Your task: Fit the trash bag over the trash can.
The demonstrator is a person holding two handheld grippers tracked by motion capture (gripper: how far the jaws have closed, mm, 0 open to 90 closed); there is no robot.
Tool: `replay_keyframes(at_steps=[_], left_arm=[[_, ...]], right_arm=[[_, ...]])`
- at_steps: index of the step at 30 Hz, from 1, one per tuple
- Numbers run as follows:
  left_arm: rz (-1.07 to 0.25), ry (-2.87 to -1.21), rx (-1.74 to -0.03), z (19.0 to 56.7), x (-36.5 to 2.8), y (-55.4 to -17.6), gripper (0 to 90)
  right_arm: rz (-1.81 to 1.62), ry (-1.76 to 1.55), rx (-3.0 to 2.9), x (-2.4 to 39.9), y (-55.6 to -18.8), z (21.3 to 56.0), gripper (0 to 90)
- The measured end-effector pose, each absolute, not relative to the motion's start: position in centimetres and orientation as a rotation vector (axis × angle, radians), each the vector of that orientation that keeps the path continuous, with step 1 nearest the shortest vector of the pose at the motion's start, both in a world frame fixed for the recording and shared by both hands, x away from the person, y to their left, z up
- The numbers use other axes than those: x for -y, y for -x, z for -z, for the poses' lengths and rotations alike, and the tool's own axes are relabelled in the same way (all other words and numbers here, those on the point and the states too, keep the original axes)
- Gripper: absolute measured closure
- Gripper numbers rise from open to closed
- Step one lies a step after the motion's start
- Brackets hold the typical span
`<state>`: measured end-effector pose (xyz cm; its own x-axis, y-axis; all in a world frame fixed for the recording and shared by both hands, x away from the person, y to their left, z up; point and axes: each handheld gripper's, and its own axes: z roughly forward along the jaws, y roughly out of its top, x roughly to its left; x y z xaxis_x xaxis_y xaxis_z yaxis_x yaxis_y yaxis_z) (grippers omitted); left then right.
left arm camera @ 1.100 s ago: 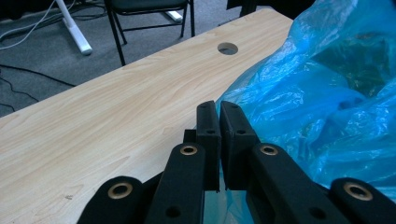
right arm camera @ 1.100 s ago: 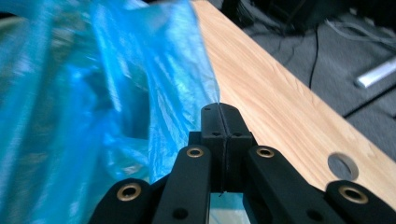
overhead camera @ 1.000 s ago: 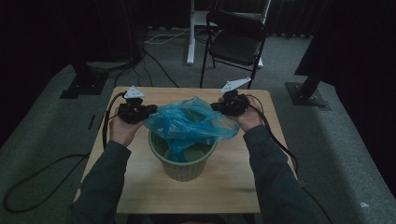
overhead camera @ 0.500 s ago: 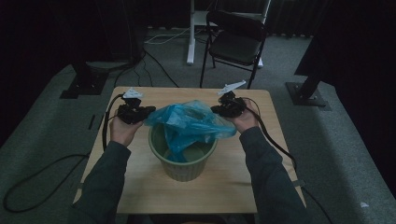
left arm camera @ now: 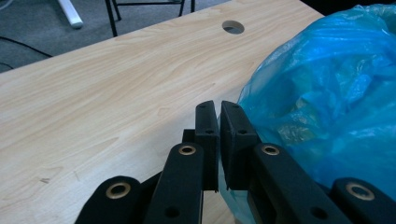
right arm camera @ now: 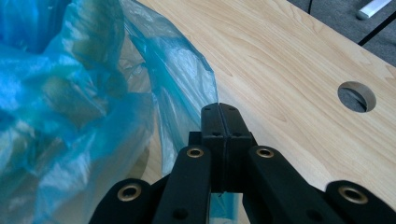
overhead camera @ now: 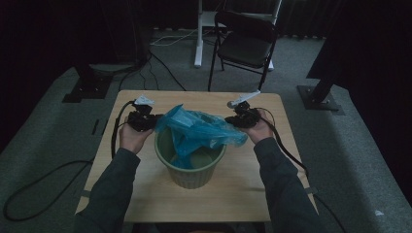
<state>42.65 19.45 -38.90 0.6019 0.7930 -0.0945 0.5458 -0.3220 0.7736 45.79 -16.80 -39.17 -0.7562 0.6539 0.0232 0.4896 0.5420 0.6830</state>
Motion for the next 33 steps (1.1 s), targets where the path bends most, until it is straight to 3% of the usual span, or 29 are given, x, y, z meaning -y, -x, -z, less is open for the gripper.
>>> replay_keyframes(at_steps=[11, 23, 33], left_arm=[[-0.389, -1.993, -1.068, 38.7, -19.9, -42.3, 82.7], [-0.411, -1.917, -1.079, 37.3, -21.5, -41.6, 70.5], [-0.394, -1.837, -1.045, 36.2, -23.3, -39.5, 65.4]], right_arm=[[-1.033, -0.946, -2.54, 17.5, -45.1, 39.0, 90.0], [-1.045, -0.925, -2.521, 17.9, -44.6, 38.4, 88.0], [-1.059, -0.927, -2.505, 18.5, -44.4, 38.1, 88.4]])
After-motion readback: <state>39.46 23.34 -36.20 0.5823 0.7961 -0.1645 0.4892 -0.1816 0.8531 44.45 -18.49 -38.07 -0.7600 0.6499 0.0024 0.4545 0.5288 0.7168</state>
